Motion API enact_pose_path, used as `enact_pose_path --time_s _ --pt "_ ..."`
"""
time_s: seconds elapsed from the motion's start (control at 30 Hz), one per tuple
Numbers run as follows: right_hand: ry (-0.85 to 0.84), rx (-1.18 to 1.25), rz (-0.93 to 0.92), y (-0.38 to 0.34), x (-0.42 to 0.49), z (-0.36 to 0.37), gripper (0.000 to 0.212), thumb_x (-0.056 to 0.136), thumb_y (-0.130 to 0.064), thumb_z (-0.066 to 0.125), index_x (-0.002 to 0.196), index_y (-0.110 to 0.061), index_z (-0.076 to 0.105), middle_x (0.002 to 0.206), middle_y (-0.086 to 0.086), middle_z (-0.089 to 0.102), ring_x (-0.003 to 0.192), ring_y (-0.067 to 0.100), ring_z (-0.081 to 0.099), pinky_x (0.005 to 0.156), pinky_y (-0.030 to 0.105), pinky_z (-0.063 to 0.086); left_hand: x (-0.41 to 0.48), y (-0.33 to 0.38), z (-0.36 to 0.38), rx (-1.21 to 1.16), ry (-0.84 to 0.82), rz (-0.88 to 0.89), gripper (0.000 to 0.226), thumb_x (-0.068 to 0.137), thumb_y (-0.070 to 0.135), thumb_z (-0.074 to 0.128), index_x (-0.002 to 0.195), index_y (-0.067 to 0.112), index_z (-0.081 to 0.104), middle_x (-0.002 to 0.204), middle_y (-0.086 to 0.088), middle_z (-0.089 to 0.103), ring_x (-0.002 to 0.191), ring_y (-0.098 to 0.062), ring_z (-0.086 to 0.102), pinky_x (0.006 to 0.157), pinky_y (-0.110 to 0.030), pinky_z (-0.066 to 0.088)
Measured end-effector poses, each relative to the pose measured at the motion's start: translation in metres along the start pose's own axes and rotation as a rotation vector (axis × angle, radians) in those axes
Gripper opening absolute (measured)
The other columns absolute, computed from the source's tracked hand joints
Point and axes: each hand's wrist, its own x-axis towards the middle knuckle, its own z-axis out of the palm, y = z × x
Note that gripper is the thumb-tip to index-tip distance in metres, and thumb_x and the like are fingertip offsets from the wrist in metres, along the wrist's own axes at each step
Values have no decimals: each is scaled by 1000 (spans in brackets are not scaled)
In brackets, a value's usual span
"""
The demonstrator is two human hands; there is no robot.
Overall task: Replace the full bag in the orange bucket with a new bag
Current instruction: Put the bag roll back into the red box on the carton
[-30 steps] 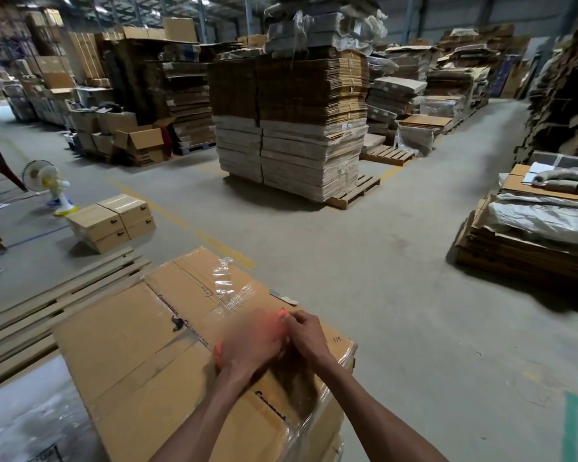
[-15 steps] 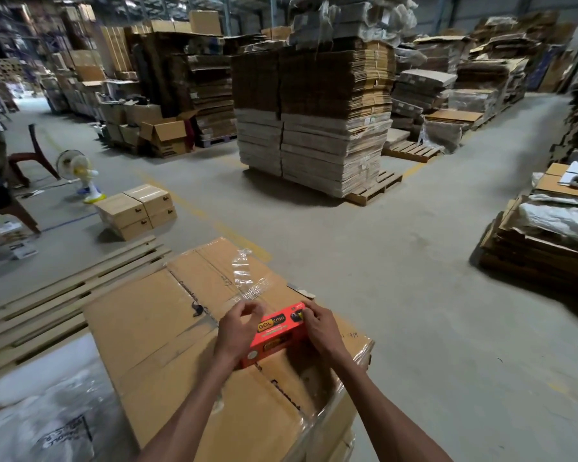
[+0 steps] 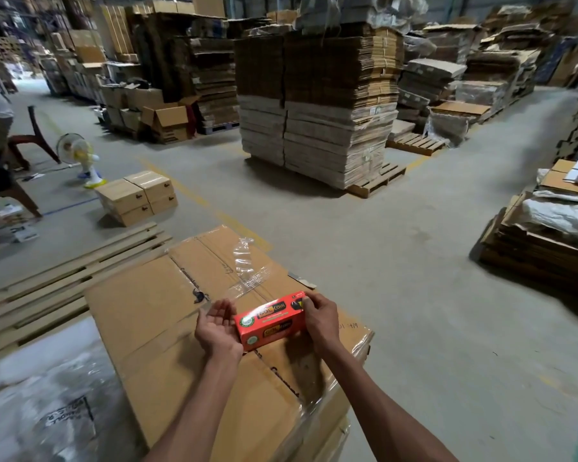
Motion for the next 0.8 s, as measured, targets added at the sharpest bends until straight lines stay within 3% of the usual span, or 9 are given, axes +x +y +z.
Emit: enact_pose_path --time_s 0.07,0.17,0.27,0.33,0.43,0.5,0.63,0.7,0.8 --pt "8 -20 -1 0 -3 1 27 100 -25 50 115 -16 71 97 -1 74 83 11 73 75 31 62 -5 -1 1 247 7 21 20 96 22 52 82 9 59 79 -8 64 68 -21 63 57 -26 55" --pt "20 -21 -25 -1 -9 1 26 101 -26 49 113 -17 71 96 -2 74 82 8 72 65 17 57 -9 -11 -4 759 -3 153 22 95 28 59 87 8 55 76 -8 68 65 -27 69 62 -33 56" --pt "48 -8 -11 1 -9 3 25 101 -27 49 110 -21 71 95 -4 74 83 9 72 65 18 58 -11 -13 -7 625 -3 134 23 99 31 56 98 8 59 87 -8 70 75 -28 70 66 -34 56" --pt "70 30 34 1 -6 4 23 99 -26 51 106 -23 73 92 -4 75 82 13 74 70 30 62 -10 -8 -5 399 26 125 21 100 23 53 109 6 61 102 -10 70 92 -26 69 70 -32 55" --pt "37 84 73 0 -6 1 20 97 -23 55 104 -20 73 90 -1 75 80 15 75 73 37 63 -9 5 4 271 14 188 13 101 16 52 100 9 63 105 -11 69 95 -21 68 72 -24 53" --pt "15 90 42 -6 -7 0 16 97 -23 57 103 -20 72 91 0 75 82 15 74 74 34 63 -9 6 5 340 -55 219 10 99 17 56 96 12 64 100 -9 70 92 -24 69 75 -30 57" --pt "27 -34 -50 -17 9 10 19 97 -25 57 106 -14 70 96 1 72 82 11 72 69 22 59 -1 -8 -6 751 -186 267 15 91 32 67 97 20 61 95 -10 73 81 -30 73 74 -50 61" --pt "-10 -126 -69 -18 17 15 22 98 -26 54 104 -12 70 97 2 71 82 9 70 66 18 56 4 -9 -8 789 -201 276 14 88 31 71 96 23 62 97 -10 73 85 -31 73 78 -56 59" --pt "-56 -171 -64 -11 25 16 24 99 -28 51 103 -14 70 96 3 72 81 13 71 68 24 59 7 -8 -8 765 -180 260 8 91 28 67 96 24 61 99 -13 72 83 -32 73 76 -54 60"
